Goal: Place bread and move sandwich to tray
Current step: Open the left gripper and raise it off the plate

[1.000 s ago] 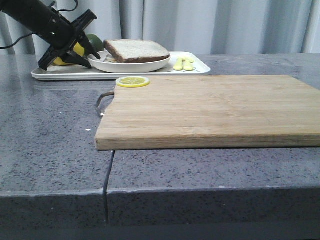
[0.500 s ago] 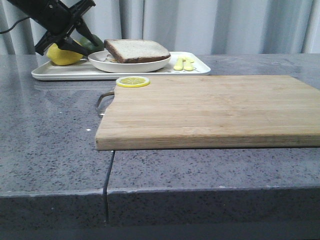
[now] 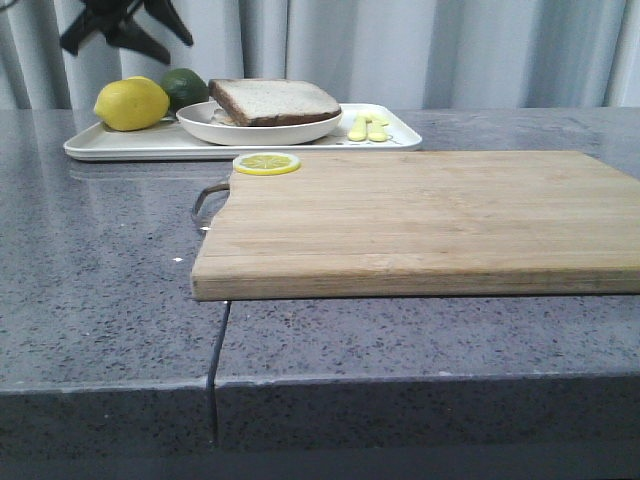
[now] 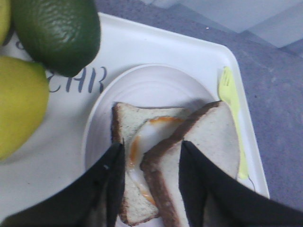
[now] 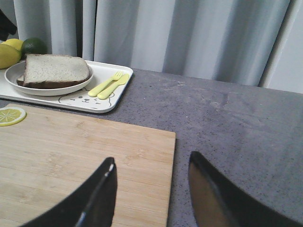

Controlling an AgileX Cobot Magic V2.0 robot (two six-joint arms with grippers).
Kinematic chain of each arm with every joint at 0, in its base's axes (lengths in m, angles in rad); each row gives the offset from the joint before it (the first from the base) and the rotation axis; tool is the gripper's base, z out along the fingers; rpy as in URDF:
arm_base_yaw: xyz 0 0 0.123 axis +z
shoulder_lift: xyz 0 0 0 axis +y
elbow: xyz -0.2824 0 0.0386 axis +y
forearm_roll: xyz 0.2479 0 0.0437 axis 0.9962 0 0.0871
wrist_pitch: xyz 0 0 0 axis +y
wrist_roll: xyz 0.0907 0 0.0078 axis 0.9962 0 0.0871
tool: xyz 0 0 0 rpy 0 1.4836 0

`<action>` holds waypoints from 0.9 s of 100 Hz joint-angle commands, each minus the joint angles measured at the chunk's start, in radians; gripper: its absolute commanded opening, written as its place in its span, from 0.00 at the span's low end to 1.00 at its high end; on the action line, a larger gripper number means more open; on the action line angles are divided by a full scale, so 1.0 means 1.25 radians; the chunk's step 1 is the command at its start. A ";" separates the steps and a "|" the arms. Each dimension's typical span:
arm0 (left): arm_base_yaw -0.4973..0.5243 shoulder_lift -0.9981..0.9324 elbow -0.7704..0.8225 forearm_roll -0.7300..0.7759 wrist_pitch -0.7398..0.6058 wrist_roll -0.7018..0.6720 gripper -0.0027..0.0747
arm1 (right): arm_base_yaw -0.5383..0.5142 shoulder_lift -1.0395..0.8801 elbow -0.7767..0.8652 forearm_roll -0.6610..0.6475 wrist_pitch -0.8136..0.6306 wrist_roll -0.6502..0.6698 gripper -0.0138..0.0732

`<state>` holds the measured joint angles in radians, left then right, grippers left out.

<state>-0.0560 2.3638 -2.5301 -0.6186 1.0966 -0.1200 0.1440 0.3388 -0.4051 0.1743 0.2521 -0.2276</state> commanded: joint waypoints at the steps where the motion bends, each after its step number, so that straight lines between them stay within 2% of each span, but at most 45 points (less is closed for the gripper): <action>1: -0.001 -0.060 -0.088 -0.021 0.022 -0.007 0.36 | -0.003 0.006 -0.021 -0.006 -0.063 0.000 0.58; 20: -0.001 -0.061 -0.250 0.008 0.149 -0.007 0.36 | -0.003 0.006 -0.021 -0.006 -0.063 0.000 0.58; 33: -0.001 -0.076 -0.299 0.016 0.149 -0.007 0.36 | -0.003 0.006 -0.021 -0.006 -0.063 0.000 0.58; 55: -0.010 -0.145 -0.299 0.085 0.149 -0.007 0.33 | -0.003 0.006 -0.021 -0.006 -0.063 0.000 0.58; 70: -0.027 -0.209 -0.288 0.178 0.149 -0.007 0.33 | -0.003 0.006 -0.021 -0.011 -0.063 0.000 0.58; 90: -0.081 -0.326 -0.163 0.323 0.149 0.023 0.33 | -0.003 0.006 -0.021 -0.013 -0.063 0.000 0.58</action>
<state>-0.1247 2.0740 -2.7922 -0.2726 1.2734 -0.1156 0.1440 0.3388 -0.4051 0.1684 0.2521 -0.2276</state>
